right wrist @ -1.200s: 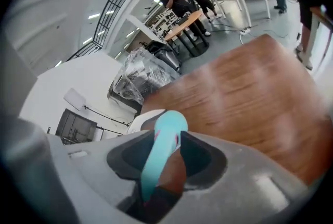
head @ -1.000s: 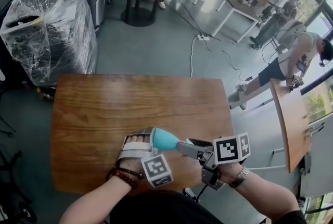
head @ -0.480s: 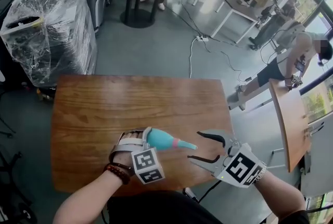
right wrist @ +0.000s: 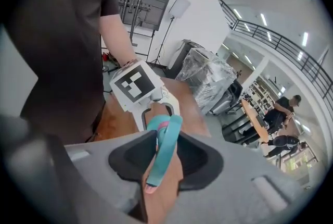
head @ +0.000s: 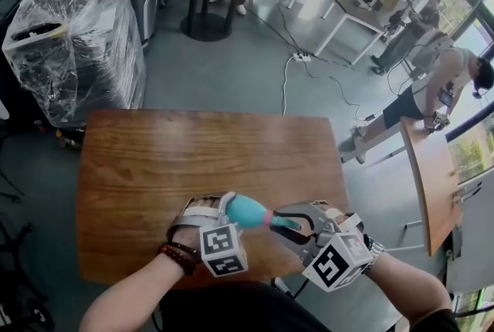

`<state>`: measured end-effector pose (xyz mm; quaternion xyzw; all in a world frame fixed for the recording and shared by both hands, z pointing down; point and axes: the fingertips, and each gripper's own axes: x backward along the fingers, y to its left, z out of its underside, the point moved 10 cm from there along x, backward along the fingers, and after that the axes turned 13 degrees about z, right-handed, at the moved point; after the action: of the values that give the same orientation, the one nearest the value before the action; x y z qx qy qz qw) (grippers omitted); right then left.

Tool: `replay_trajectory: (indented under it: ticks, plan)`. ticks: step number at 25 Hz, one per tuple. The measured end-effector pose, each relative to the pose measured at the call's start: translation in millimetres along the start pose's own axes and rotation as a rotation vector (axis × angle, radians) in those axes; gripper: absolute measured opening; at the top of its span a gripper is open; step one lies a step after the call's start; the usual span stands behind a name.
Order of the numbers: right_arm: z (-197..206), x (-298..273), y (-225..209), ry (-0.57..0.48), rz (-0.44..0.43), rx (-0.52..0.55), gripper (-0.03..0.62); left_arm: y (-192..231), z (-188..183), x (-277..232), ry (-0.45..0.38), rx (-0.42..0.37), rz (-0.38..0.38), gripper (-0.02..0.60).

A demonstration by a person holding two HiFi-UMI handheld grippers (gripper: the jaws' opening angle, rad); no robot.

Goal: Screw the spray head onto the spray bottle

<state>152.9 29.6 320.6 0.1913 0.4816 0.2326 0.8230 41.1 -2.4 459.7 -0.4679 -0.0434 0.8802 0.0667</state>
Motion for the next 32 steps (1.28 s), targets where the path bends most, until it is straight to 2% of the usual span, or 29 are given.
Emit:
replay_trajectory:
  ticks: [4, 10, 13, 15, 17, 19, 21, 24, 25, 26, 27, 30, 32]
  plan:
    - [-3.9, -1.9, 5.4, 0.048, 0.005, 0.069, 0.112, -0.8, 1.2, -2.1, 0.074, -0.031, -0.044, 0.416]
    - [-3.4, -9.6, 18.5, 0.14, 0.006, 0.253, 0.11, -2.1, -4.0, -6.3, 0.175, -0.121, -0.125, 0.416]
    - [-5.0, -11.1, 21.3, 0.166, 0.002, 0.294, 0.11, -3.0, -4.6, -6.0, 0.2, -0.134, -0.14, 0.416]
    - [-6.6, -11.9, 21.3, 0.184, -0.005, 0.28, 0.112, -4.3, -4.1, -5.6, 0.203, -0.136, -0.148, 0.413]
    - [-3.4, -14.6, 16.5, 0.202, -0.037, 0.134, 0.112, -5.6, -2.8, -5.6, 0.196, -0.13, -0.162, 0.411]
    - [7.2, -20.2, 7.6, 0.229, -0.094, -0.164, 0.112, -6.1, -1.8, -6.8, 0.205, -0.127, -0.185, 0.41]
    - [22.7, -26.9, -3.8, 0.274, -0.162, -0.587, 0.114, -5.4, -0.7, -8.5, 0.231, -0.142, -0.218, 0.41]
    - [59.8, -35.6, -8.6, 0.313, -0.304, -1.39, 0.115, -4.5, 2.2, -12.3, 0.256, -0.161, -0.262, 0.41]
    - [68.6, -37.5, -5.5, 0.303, -0.339, -1.586, 0.115, -4.3, 3.3, -13.2, 0.257, -0.159, -0.266, 0.41]
    - [73.2, -38.6, -2.5, 0.29, -0.352, -1.695, 0.114, -4.4, 4.3, -14.0, 0.256, -0.155, -0.264, 0.41]
    - [74.7, -38.8, -0.5, 0.28, -0.348, -1.732, 0.115, -4.9, 4.9, -14.9, 0.252, -0.15, -0.256, 0.411]
    - [71.1, -37.2, -0.4, 0.265, -0.318, -1.668, 0.123, -7.9, 4.8, -17.0, 0.224, -0.131, -0.223, 0.411]
    - [68.0, -34.6, -2.3, 0.248, -0.303, -1.613, 0.199, -9.4, 4.2, -19.3, 0.202, -0.11, -0.197, 0.411]
